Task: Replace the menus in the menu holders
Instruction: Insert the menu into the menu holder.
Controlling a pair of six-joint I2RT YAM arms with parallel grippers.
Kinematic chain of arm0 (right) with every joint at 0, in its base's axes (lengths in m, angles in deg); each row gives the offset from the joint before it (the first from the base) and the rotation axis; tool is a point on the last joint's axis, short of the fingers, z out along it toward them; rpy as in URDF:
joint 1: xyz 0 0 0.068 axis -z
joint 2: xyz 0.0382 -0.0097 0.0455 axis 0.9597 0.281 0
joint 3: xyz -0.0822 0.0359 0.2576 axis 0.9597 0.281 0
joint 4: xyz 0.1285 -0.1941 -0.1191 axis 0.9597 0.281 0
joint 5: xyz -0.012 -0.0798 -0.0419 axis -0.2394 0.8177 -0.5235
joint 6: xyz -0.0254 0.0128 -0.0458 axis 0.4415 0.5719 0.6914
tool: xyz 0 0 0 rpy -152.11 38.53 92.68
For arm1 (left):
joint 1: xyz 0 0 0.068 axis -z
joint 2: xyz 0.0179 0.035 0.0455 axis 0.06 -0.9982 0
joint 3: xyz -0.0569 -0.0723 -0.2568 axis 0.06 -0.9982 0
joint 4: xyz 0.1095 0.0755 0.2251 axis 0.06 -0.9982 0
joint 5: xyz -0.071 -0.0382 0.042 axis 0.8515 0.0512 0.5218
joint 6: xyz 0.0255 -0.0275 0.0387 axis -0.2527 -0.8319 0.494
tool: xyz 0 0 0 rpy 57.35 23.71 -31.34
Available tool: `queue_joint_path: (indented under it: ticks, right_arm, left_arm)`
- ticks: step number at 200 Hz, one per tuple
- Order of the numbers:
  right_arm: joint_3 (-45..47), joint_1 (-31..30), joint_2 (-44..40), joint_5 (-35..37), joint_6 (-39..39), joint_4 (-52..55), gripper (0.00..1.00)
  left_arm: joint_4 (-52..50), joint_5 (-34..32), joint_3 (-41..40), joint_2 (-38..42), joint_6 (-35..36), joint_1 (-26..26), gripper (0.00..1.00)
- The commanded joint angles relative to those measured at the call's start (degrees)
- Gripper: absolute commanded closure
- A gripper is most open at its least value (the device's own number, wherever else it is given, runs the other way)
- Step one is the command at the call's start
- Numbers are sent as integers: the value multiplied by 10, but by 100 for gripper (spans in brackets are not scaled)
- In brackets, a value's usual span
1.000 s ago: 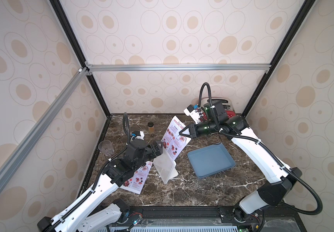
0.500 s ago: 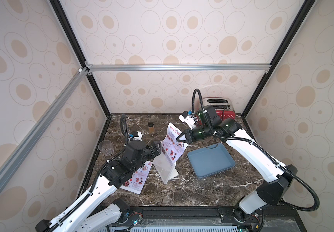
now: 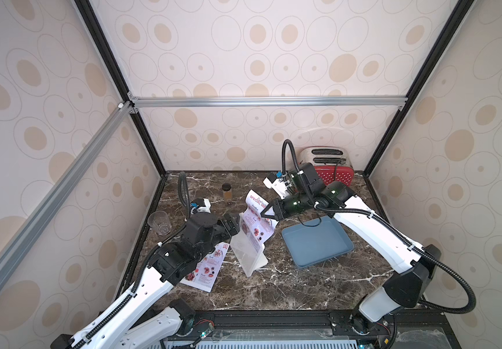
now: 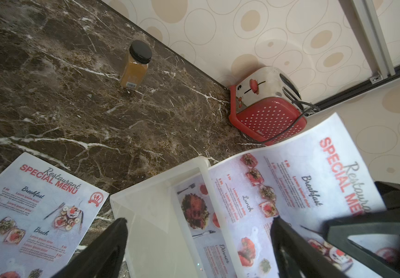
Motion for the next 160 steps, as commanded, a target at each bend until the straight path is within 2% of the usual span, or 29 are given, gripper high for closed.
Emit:
queue_joint_path:
  ticks: [1,110,120,134,143,160]
  right_arm:
    - [-9,-3,-13,-16,-17,-19,100]
    - [23,-13,4,9,-3,-2,94]
    - [20,-13,3,8,-4,1,90]
    - [10,-13,-2,16,-1,8,73]
    - [3,-13,-3,26,2,18,66]
    - [-25,-12,2,57,16,51,58]
  left_arm:
    - [-8,-15,4,5,0,-4,8]
    - [-11,-21,3,10,1,-4,8]
    - [-11,-21,4,10,1,-3,8]
    - [-10,-21,4,10,2,-3,8]
    - [-10,-21,4,10,2,-3,8]
    - [-10,-22,6,10,3,-4,8]
